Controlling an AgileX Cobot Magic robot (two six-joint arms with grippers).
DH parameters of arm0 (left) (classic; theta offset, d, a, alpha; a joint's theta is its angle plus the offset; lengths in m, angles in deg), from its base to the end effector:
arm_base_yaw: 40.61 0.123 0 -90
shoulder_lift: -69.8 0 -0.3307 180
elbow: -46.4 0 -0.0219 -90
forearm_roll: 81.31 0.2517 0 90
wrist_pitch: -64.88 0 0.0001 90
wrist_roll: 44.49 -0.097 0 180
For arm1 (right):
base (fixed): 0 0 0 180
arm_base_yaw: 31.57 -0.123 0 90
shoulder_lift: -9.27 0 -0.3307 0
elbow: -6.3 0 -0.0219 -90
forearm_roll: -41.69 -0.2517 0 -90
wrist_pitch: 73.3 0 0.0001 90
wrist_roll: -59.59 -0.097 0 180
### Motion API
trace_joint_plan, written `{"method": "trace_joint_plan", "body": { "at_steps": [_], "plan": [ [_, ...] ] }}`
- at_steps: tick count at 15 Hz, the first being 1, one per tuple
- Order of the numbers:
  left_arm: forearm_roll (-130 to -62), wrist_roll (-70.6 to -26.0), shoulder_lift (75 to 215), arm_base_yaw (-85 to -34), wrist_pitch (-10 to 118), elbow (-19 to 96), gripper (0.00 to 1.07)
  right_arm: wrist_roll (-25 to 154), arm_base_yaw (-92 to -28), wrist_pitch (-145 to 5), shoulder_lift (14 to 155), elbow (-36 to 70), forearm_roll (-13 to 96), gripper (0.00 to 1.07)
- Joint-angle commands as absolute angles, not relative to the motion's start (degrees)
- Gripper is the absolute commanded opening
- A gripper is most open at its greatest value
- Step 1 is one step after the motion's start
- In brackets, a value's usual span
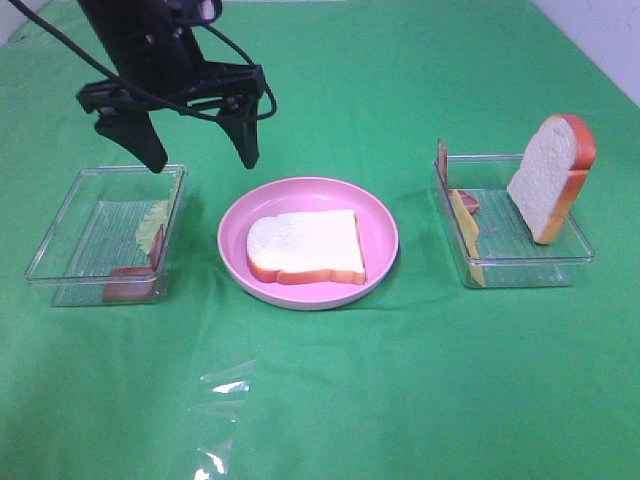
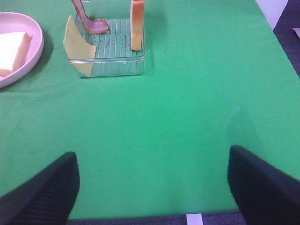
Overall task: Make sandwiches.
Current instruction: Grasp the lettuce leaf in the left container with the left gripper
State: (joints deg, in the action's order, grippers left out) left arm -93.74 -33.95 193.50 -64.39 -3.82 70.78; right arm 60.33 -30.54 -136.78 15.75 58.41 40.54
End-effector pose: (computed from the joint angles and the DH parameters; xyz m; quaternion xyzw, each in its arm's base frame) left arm 0.4092 -0.2016 0.2862 0.0856 0.9854 -0.1304 0.0683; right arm -0.0430 0.0025 0.2586 0.0018 0.8749 0.0025 0.4843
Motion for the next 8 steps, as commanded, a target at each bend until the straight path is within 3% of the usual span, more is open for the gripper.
{"method": "trace_joint_plan", "body": {
  "at_steps": [1, 4, 8],
  "plan": [
    [-86.4, -30.6, 189.6, -64.2, -9.4, 70.8, 0.89, 60.8, -30.4, -136.4, 14.8, 58.6, 40.4, 0.84],
    [-79.6, -27.4, 189.2, -63.4, -10.7, 70.8, 0.89, 60.8, -30.4, -136.4, 14.8, 58.6, 40.4, 0.84],
    [-77.5, -26.5, 191.6, -63.4, -7.5, 70.8, 0.89, 60.8, -30.4, -136.4, 14.8, 58.6, 40.4, 0.84]
  ]
}}
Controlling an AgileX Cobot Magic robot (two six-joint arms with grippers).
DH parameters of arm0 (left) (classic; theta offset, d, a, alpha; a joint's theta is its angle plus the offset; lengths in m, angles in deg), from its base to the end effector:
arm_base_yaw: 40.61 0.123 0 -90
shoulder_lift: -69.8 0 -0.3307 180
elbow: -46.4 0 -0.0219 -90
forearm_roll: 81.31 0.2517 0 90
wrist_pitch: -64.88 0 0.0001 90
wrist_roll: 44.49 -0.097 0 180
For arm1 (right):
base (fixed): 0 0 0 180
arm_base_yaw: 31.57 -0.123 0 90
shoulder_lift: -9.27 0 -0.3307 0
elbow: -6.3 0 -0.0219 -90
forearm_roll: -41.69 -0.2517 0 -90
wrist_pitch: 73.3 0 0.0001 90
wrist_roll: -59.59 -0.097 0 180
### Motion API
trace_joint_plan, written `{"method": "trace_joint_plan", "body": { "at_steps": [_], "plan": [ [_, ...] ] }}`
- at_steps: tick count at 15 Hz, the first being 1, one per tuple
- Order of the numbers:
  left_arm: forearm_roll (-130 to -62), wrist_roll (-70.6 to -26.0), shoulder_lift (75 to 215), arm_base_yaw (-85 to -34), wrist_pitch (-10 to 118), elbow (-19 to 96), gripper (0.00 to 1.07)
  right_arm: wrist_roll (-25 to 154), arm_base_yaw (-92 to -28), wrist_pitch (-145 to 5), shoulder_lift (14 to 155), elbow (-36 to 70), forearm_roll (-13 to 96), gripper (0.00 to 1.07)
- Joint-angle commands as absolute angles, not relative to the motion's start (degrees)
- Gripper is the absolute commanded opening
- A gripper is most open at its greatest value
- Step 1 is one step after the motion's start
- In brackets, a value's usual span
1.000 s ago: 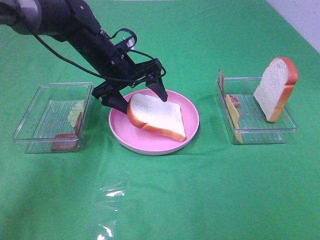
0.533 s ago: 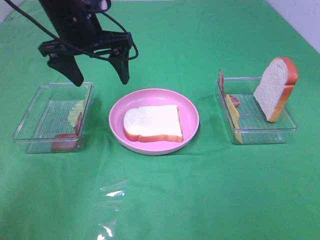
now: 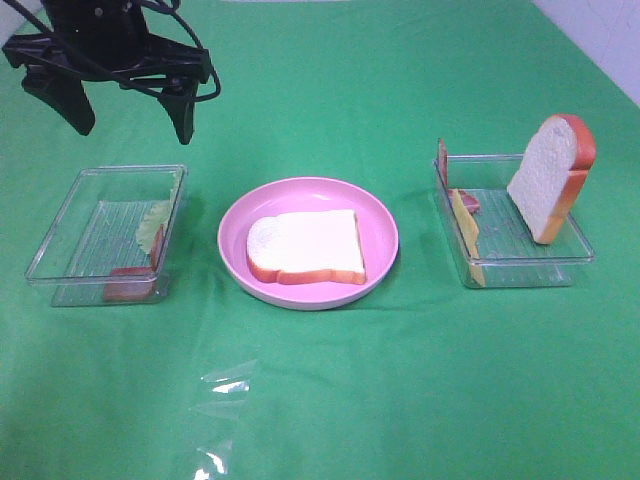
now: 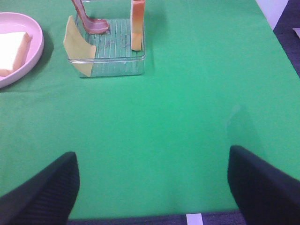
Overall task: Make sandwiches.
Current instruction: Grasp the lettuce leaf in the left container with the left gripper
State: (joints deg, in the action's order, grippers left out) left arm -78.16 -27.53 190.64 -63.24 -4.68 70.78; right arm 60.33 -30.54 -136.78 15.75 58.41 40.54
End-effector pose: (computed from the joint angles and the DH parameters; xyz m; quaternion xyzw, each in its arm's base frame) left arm 0.4131 -0.1668 0.3064 0.0555 0.9907 -0.0160 0.1235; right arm -0.0430 0.0025 0.2586 0.0018 0.8749 0.0025 0.4843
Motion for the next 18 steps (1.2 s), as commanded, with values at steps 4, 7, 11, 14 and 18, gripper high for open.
{"method": "trace_joint_plan", "body": {
  "at_steps": [4, 7, 11, 14, 18],
  "plan": [
    [-77.7, -25.2, 195.2, -63.9, -1.9, 71.0, 0.89, 60.8, -30.4, -136.4, 14.8, 58.6, 40.4, 0.84],
    [-77.5, -24.6, 197.9, -63.9, 2.8, 71.0, 0.89, 60.8, -30.4, -136.4, 14.8, 58.6, 40.4, 0.84],
    [-76.0, -24.6, 200.7, -63.7, 4.1, 71.1, 0.88, 60.8, -30.4, -136.4, 14.8, 58.6, 40.4, 0.84],
    [-75.6, -25.0, 202.3, -63.4, 6.4, 71.1, 0.87, 60.8, -30.4, -136.4, 14.8, 58.6, 40.4, 0.84],
    [-75.6, -25.0, 204.6, -63.4, 7.4, 71.1, 0.85, 60.8, -30.4, -136.4, 14.8, 58.6, 40.4, 0.84]
  ]
}}
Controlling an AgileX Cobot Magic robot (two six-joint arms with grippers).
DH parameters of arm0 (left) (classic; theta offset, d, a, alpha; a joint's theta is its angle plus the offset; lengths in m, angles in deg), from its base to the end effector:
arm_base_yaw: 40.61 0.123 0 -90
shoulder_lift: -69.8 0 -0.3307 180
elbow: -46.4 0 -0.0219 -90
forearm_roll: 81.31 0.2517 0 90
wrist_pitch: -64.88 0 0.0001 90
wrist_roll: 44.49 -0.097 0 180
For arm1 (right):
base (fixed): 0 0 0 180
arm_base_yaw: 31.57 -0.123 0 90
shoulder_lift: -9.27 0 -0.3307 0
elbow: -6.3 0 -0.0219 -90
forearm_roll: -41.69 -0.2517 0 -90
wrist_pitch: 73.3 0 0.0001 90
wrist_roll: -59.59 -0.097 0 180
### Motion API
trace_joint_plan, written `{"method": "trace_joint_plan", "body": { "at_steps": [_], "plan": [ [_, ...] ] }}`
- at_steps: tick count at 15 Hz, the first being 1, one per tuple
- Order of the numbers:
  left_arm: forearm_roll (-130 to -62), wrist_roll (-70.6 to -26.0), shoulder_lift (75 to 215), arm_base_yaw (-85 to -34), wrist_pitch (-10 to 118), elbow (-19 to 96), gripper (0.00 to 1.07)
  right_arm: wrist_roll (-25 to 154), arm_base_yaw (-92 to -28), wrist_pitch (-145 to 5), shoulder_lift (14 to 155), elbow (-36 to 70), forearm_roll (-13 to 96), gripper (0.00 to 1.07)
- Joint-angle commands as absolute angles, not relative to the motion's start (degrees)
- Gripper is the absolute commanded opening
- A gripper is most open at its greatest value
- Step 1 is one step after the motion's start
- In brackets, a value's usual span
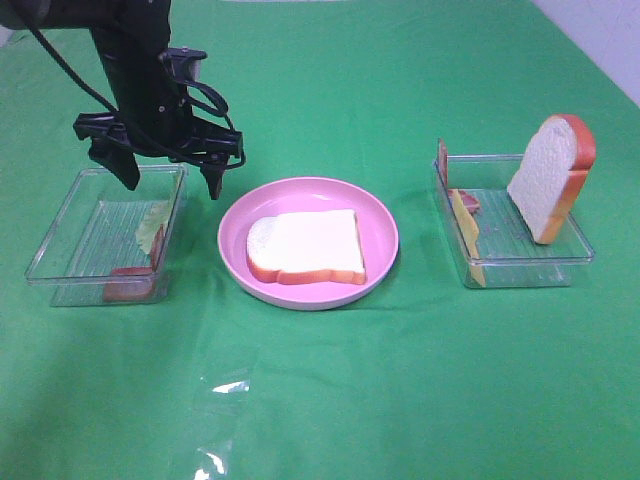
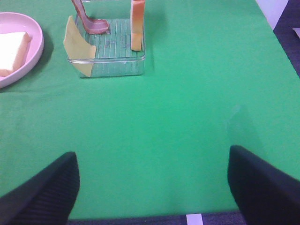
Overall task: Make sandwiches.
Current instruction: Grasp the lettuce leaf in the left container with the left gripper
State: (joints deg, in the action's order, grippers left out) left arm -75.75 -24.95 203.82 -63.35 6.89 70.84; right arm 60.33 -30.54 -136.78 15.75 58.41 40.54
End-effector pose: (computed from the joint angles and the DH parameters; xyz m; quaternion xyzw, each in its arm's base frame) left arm 0.4598 -0.1841 0.2027 0.0488 0.9920 0.0017 0.1166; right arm -0.0430 0.0025 0.2586 0.0018 0.8749 0.0025 0.4843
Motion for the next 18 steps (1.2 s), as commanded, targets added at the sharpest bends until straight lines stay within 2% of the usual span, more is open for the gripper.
{"method": "trace_joint_plan", "body": {
  "at_steps": [1, 4, 5, 7, 10, 11, 15, 18],
  "plan": [
    [-75.6, -25.0, 204.6, -63.4, 7.7, 71.1, 0.83, 60.8, -30.4, -136.4, 14.8, 58.6, 40.4, 0.84],
    [-75.6, -25.0, 204.6, -63.4, 7.8, 71.1, 0.74, 60.8, -30.4, -136.4, 14.8, 58.6, 40.4, 0.84],
    [-76.0, -25.8, 204.6, -63.4, 7.2, 71.1, 0.65, 60.8, -30.4, -136.4, 14.8, 58.6, 40.4, 0.84],
    [-76.2, -26.3, 204.6, -63.4, 6.5, 71.1, 0.58, 60.8, -30.4, -136.4, 14.8, 58.6, 40.4, 0.84],
    [-76.2, -27.3, 204.6, -63.4, 4.9, 71.1, 0.36, 60.8, -30.4, -136.4, 14.8, 58.6, 40.4, 0.84],
    [-76.2, -27.3, 204.6, -63.4, 4.5, 71.1, 0.32, 60.8, -30.4, -136.4, 14.8, 58.6, 40.4, 0.84],
    [-76.3, -28.6, 204.6, -63.4, 3.7, 71.1, 0.0, 60.8, -30.4, -136.4, 14.8, 58.6, 40.4, 0.84],
    [-76.4, -29.0, 204.4, -63.4, 3.7, 71.1, 0.0, 60.8, -30.4, -136.4, 14.8, 58.6, 40.4, 0.84]
  ]
}}
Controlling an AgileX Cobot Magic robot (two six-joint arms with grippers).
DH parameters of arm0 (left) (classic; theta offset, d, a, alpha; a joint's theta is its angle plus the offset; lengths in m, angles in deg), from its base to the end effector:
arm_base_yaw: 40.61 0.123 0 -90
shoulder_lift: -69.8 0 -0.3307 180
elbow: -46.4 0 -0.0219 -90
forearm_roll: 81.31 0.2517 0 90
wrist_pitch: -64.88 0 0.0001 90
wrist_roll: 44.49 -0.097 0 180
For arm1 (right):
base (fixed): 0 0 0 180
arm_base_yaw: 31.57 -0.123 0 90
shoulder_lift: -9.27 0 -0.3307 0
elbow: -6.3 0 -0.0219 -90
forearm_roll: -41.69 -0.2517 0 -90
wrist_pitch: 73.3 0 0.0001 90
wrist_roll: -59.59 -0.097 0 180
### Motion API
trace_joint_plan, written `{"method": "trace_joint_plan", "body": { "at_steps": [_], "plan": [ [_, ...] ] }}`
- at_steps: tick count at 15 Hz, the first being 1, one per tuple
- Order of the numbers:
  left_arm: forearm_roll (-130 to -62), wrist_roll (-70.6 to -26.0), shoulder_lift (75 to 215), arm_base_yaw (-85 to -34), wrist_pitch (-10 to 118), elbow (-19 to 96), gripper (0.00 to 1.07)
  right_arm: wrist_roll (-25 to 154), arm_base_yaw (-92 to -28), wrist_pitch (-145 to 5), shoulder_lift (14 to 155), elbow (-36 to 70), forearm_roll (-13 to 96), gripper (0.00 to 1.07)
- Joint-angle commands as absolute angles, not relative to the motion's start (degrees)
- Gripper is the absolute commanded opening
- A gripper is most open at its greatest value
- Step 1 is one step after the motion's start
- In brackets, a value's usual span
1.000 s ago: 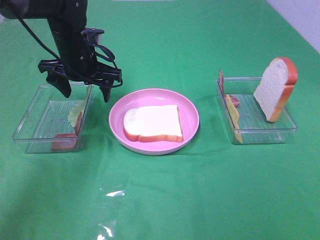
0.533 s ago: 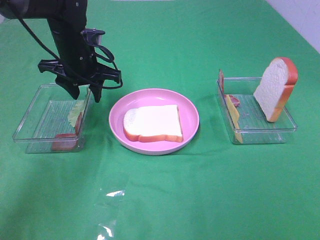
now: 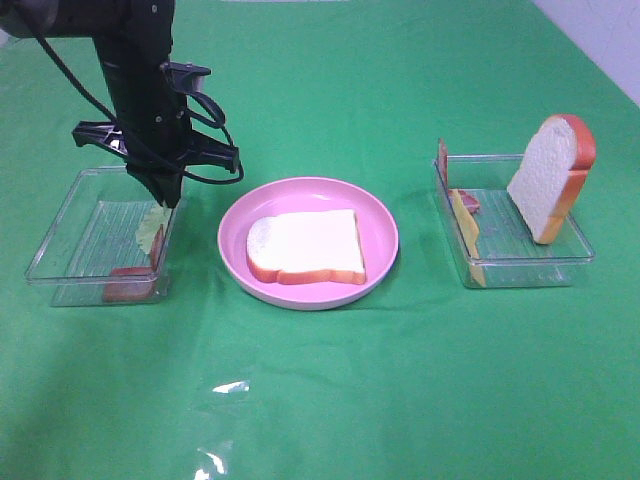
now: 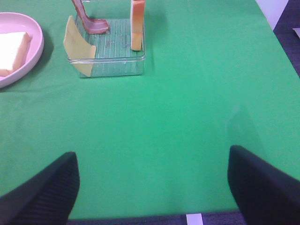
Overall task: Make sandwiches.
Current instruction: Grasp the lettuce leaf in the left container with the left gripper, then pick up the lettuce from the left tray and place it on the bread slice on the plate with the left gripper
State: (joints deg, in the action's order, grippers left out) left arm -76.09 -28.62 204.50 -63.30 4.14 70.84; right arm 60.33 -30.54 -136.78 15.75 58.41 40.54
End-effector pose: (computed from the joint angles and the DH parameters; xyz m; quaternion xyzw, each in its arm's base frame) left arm 0.4565 -0.1825 0.1960 0.0783 0.9930 0.0132 0.0876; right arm -0.0430 0.0025 0.2586 0.0018 0.8749 0.0025 0.4843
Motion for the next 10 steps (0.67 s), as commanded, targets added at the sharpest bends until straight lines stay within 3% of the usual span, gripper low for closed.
{"method": "trace_joint_plan", "body": {
  "at_steps": [1, 8, 10],
  "plan": [
    [-76.5, -29.0, 203.9, -63.4, 3.6, 71.1, 0.0, 60.8, -30.4, -136.4, 14.8, 58.6, 40.4, 0.84],
    [-77.1, -30.1, 192.2, -64.3, 1.7, 71.1, 0.0, 60.8, -30.4, -136.4, 14.8, 58.6, 40.4, 0.84],
    [-81.3, -31.5, 190.3, -64.9, 2.0, 71.1, 0.0, 60.8, -30.4, -136.4, 14.8, 58.6, 40.4, 0.84]
  ]
}}
